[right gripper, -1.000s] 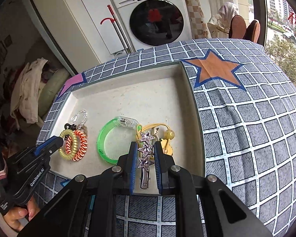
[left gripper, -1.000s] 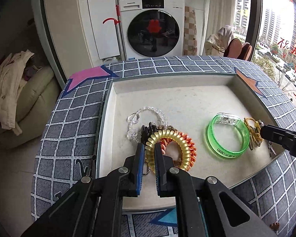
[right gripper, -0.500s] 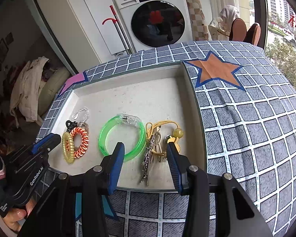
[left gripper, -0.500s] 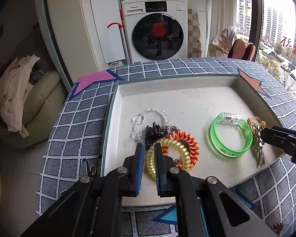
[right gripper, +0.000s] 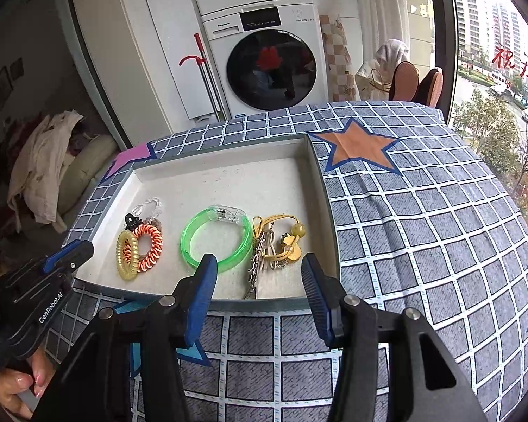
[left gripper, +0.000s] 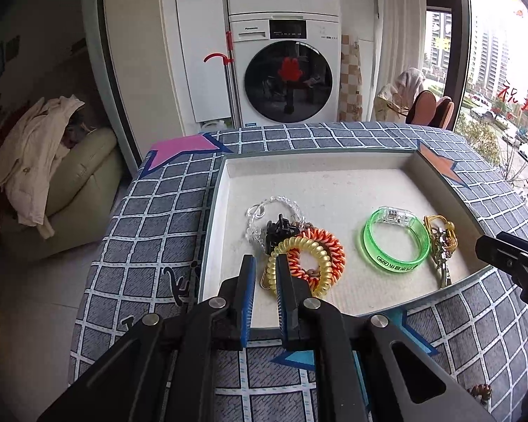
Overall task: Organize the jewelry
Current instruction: 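Lift both open tools out of the tray away from the jewelry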
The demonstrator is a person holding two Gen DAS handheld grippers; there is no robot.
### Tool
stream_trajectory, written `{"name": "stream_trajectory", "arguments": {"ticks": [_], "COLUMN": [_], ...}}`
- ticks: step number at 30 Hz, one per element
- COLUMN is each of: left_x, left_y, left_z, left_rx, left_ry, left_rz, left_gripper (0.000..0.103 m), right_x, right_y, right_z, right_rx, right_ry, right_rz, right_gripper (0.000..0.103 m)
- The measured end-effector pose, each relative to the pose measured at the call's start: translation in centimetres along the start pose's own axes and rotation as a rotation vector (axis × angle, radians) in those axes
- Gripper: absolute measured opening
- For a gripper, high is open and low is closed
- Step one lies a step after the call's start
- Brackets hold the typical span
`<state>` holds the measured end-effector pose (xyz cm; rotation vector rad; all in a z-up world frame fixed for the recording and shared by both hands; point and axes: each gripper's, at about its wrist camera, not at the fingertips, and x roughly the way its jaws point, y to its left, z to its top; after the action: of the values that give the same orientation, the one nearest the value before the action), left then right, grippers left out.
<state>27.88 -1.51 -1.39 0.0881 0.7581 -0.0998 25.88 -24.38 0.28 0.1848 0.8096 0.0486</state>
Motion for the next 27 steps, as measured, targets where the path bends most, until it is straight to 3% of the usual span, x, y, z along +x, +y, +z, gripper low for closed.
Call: {"name": "stream_trajectory", "arguments": {"ticks": [1, 2, 3, 8, 11, 14, 16, 19, 24, 27], "left_x": [-0.2, -0.7, -1.3, -2.3, -2.9, -3.4, -3.8, -4.4, -5.8, -6.5], "left_y": [0.1, 0.2, 0.3, 0.3, 0.5, 0.6, 0.7, 0.8, 0.6, 0.6], "left_z": [-0.2, -0.3, -0.5, -0.9, -1.3, -1.8, -2.2, -2.7, -3.5, -4.0], "left_rx": [-0.004, -0.014, -0.019, -0.013, -0.022, -0.032, -0.039, -0.046, -0.046, -0.056], "left_ry": [0.0, -0.017, -0.061, -0.068, -0.067, -0.069, -0.068, -0.068, -0.106, -0.114], "left_rz": [0.005, 0.024, 0.041, 0.032, 0.035, 0.046, 0.052, 0.066, 0.112, 0.087], "left_gripper": [0.091, 0.103, 0.103, 0.103, 0.103, 0.103, 0.103, 0.103, 0.103, 0.103], "right_x": [-0.2, -0.4, -0.5, -1.2, -1.8, -2.5, -3.0, -4.2, -4.9, -5.4], "right_y": [0.0, 0.0, -0.1, 0.0, 0.4, 0.9, 1.2, 1.4, 1.9, 2.3], "right_z": [-0.2, -0.4, -0.5, -1.1, -1.5, -2.0, -2.3, -2.7, -3.1, -3.4], "right_rx": [-0.004, -0.007, -0.01, -0.024, -0.046, -0.064, -0.068, -0.063, -0.064, -0.071], "right_ry": [-0.006, -0.011, -0.015, -0.038, -0.06, -0.087, -0.111, -0.182, -0.177, -0.174], "right_rz": [-0.009, -0.018, -0.023, -0.054, -0.066, -0.068, -0.072, -0.069, -0.073, -0.075], "right_gripper": [0.055, 0.056, 0.057, 0.062, 0.083, 0.086, 0.103, 0.103, 0.103, 0.103]}}
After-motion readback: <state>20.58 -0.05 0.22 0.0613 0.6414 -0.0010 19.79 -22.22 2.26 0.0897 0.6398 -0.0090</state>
